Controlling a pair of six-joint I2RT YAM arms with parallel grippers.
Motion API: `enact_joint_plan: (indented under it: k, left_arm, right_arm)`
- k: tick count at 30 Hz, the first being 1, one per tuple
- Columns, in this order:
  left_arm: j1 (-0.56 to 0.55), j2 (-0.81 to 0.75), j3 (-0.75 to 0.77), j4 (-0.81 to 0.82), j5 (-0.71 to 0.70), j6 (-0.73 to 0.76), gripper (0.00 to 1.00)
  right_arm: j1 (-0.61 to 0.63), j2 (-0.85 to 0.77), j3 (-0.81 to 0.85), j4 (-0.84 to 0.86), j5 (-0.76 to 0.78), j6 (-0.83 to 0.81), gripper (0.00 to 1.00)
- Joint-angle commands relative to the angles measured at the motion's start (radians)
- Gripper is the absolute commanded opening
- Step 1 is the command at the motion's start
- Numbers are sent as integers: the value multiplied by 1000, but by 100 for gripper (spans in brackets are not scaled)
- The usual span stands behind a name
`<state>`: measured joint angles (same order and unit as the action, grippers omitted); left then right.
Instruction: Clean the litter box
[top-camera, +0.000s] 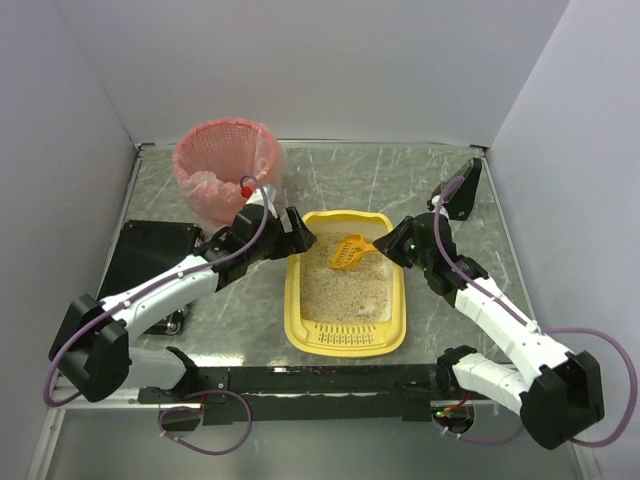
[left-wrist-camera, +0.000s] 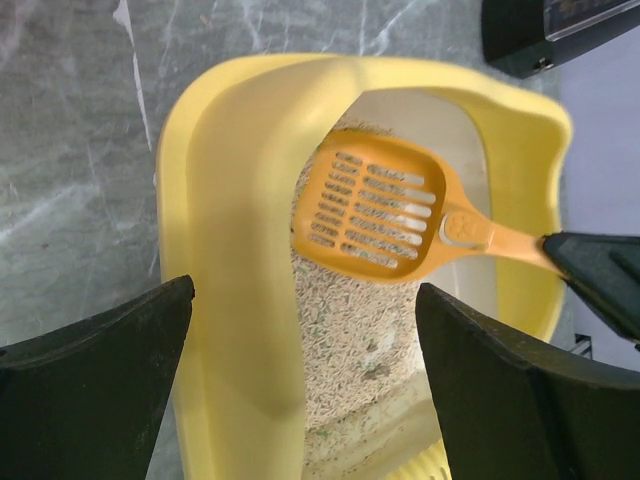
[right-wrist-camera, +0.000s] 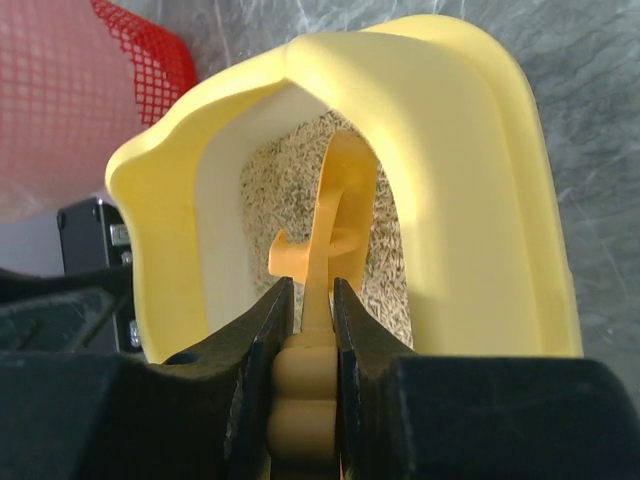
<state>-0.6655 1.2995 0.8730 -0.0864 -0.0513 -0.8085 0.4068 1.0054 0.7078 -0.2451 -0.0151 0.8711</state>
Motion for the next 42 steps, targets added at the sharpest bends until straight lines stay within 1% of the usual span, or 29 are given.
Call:
enact_joint_plan:
  k: [1, 7, 8, 14, 15, 18, 19, 22, 25, 28, 31, 33, 35, 38, 42]
  left_arm:
    - [-9, 30, 20, -24, -30, -11, 97]
    - [-14, 52, -12, 34, 36, -20, 98]
    - [-14, 58, -12, 37, 42, -20, 97]
    - [-19, 101, -8, 34, 57, -24, 98]
    - [-19, 107, -9, 40, 59, -26, 98]
    - [-23, 115, -6, 48, 62, -27, 98]
    - [-23, 118, -5, 43, 59, -26, 98]
    - [-26, 119, -2, 36, 54, -27, 98]
    - [-26, 118, 1, 30, 54, -40, 98]
    - [-26, 109, 0, 22, 54, -49, 98]
    - [-26, 93, 4, -1, -4, -72, 97]
    - [-26, 86, 6, -18, -19, -87, 97]
    - [-25, 73, 18, -52, -68, -98, 97]
    - [-19, 60, 40, -84, -91, -103, 97]
    - [-19, 34, 50, -70, -62, -90, 97]
  right_arm:
    - [9, 59, -16, 99, -12, 45, 0]
    - [23, 96, -94, 239, -69, 68, 0]
    - [27, 102, -108, 307, -74, 84, 0]
    - [49, 147, -177, 435, -118, 126, 0]
    - [59, 151, -203, 496, -120, 128, 0]
    - [72, 162, -244, 584, -120, 161, 0]
    - [73, 167, -270, 639, -128, 169, 0]
    - [75, 171, -303, 720, -144, 212, 0]
    - [84, 162, -318, 736, -131, 221, 0]
    - [83, 130, -324, 716, -118, 215, 0]
    - [81, 85, -333, 713, -125, 207, 0]
    - [70, 49, -343, 714, -146, 218, 0]
    - [60, 26, -350, 708, -190, 238, 0]
    - [46, -33, -355, 682, -238, 253, 0]
    - [23, -108, -383, 647, -252, 258, 0]
